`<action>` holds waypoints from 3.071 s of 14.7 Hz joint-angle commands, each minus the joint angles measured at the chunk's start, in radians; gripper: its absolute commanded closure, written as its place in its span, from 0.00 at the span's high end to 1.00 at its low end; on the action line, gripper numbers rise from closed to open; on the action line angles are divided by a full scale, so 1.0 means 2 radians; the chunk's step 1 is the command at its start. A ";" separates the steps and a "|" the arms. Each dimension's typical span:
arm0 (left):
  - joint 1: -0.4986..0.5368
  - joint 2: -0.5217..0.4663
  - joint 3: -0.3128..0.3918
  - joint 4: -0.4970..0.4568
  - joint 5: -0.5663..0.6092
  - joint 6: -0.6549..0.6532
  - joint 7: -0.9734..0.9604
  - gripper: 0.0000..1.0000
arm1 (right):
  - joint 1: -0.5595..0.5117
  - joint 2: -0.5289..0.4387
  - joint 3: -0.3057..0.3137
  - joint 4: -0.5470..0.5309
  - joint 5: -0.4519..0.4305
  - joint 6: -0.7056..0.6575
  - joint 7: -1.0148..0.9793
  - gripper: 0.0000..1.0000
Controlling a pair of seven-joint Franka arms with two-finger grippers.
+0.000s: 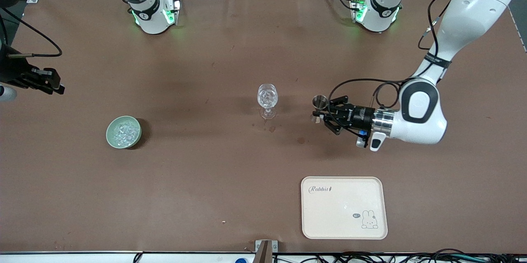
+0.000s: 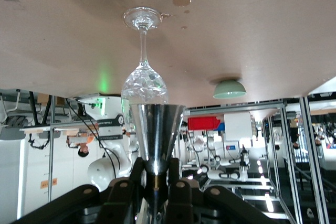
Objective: Pour wine and add ice with both arms
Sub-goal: 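Carry the metal jigger with the left gripper to the wine glass rim, then tilt the jigger with the left gripper to pour into the glass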
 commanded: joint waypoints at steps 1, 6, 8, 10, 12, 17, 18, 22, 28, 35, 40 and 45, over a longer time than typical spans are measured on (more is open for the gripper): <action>0.004 -0.032 -0.028 -0.039 -0.010 0.045 -0.026 0.00 | -0.001 -0.010 0.001 -0.011 -0.004 0.004 0.008 0.05; -0.040 -0.051 -0.042 -0.061 -0.009 0.123 -0.088 0.00 | 0.000 -0.010 0.002 -0.012 -0.004 0.004 0.008 0.05; -0.066 -0.058 -0.042 -0.061 -0.004 0.149 -0.124 0.00 | -0.001 -0.010 0.001 -0.012 -0.004 0.003 0.008 0.05; -0.071 -0.064 -0.042 -0.065 -0.001 0.151 -0.138 0.00 | -0.001 -0.011 0.001 -0.012 -0.004 0.002 0.008 0.05; -0.071 -0.081 -0.041 -0.082 0.000 0.151 -0.138 0.00 | -0.001 -0.011 0.001 -0.011 -0.004 0.002 0.008 0.05; -0.071 -0.101 -0.039 -0.097 0.010 0.151 -0.167 0.00 | -0.001 -0.013 0.001 -0.011 -0.004 0.001 0.008 0.05; -0.071 -0.101 -0.039 -0.096 0.038 0.152 -0.186 0.00 | -0.001 -0.013 0.001 -0.011 -0.003 0.001 0.008 0.05; -0.071 -0.099 -0.041 -0.091 0.083 0.157 -0.236 0.00 | -0.002 -0.013 0.001 -0.011 -0.003 0.000 0.008 0.05; -0.098 -0.097 -0.040 -0.084 0.086 0.194 -0.286 0.00 | -0.001 -0.013 0.001 -0.012 -0.004 0.000 0.008 0.05; -0.109 -0.098 -0.040 -0.082 0.155 0.195 -0.354 0.00 | -0.001 -0.013 0.001 -0.012 -0.004 -0.001 0.008 0.05; -0.114 -0.098 -0.041 -0.081 0.201 0.195 -0.401 0.00 | 0.000 -0.013 0.001 -0.012 -0.003 -0.001 0.008 0.05; -0.128 -0.097 -0.041 -0.075 0.237 0.195 -0.446 0.00 | -0.001 -0.013 0.001 -0.011 -0.004 -0.007 0.008 0.06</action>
